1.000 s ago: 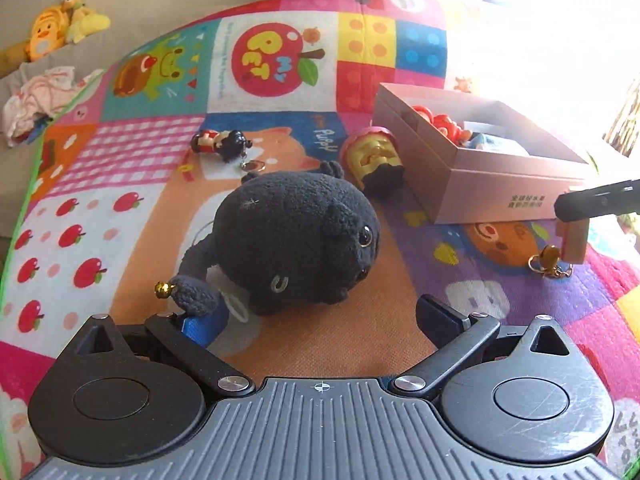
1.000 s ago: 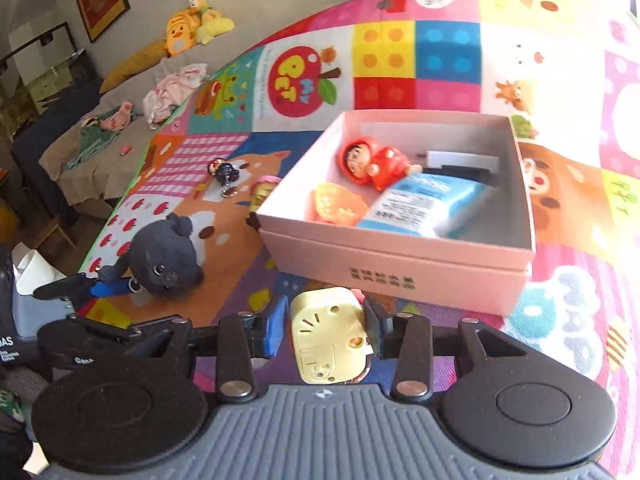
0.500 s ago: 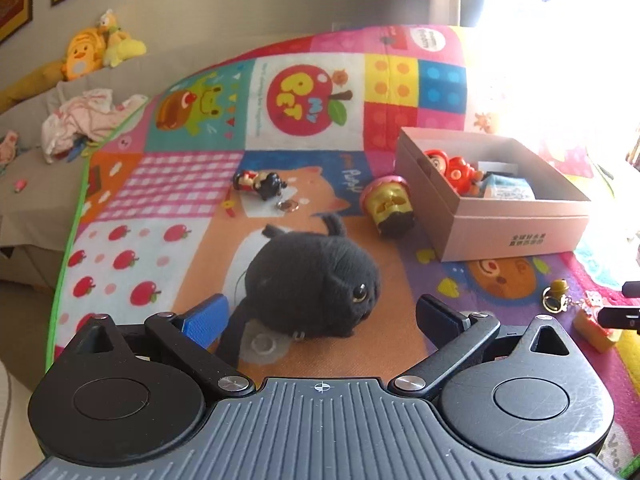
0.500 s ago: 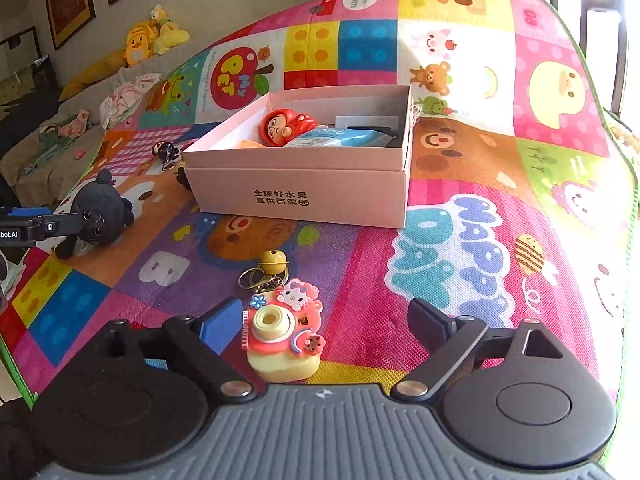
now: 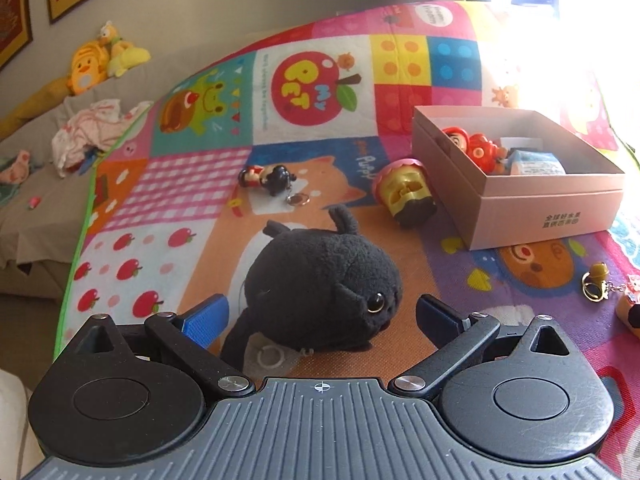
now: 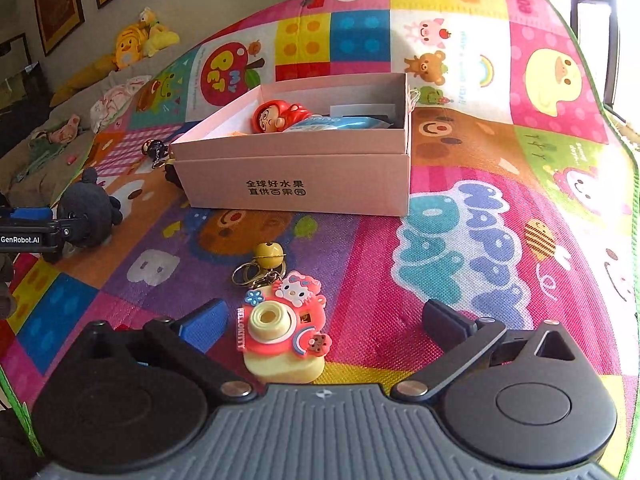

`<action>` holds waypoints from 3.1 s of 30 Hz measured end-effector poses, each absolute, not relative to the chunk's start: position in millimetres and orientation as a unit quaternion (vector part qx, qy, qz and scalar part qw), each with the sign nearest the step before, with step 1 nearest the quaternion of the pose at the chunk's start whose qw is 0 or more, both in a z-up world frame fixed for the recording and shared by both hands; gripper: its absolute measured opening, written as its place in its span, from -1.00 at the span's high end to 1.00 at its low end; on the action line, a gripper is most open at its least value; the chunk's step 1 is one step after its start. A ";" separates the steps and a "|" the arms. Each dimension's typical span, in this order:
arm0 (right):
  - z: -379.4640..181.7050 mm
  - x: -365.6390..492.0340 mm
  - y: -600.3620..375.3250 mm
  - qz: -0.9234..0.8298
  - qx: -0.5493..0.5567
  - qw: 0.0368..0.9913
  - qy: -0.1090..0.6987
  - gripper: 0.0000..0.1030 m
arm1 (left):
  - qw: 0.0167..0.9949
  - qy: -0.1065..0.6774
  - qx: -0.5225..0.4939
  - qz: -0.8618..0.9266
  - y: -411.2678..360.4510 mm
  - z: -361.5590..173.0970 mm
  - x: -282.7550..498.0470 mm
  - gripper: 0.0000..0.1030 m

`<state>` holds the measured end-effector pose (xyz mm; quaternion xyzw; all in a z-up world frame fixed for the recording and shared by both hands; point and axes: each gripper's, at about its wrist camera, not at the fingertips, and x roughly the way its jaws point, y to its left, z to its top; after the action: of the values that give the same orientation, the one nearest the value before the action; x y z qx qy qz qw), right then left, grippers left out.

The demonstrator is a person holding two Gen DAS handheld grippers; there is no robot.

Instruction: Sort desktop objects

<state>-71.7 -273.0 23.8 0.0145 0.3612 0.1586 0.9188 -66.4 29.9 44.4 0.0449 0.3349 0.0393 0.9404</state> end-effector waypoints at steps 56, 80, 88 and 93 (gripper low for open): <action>62.3 -58.6 -238.5 0.170 -0.078 0.928 0.324 -1.00 | 0.969 0.246 -0.002 0.017 95.0 90.6 11.8 -0.99; 25.4 -69.6 -268.9 0.128 0.014 0.923 0.363 -1.00 | 0.924 0.368 0.098 0.028 101.4 31.9 142.1 -0.40; 24.9 -69.8 -269.1 0.129 0.016 0.924 0.361 -1.00 | 0.965 0.251 0.061 -0.042 57.8 110.9 45.0 -0.40; 25.0 -69.8 -269.2 0.132 0.017 0.923 0.360 -1.00 | 0.957 0.243 0.073 -0.138 6.8 111.1 -23.3 -0.40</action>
<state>-69.8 -269.2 25.0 0.0172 0.3603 0.1319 0.9233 -23.3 6.8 111.1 0.0730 0.2431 -0.1384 0.9573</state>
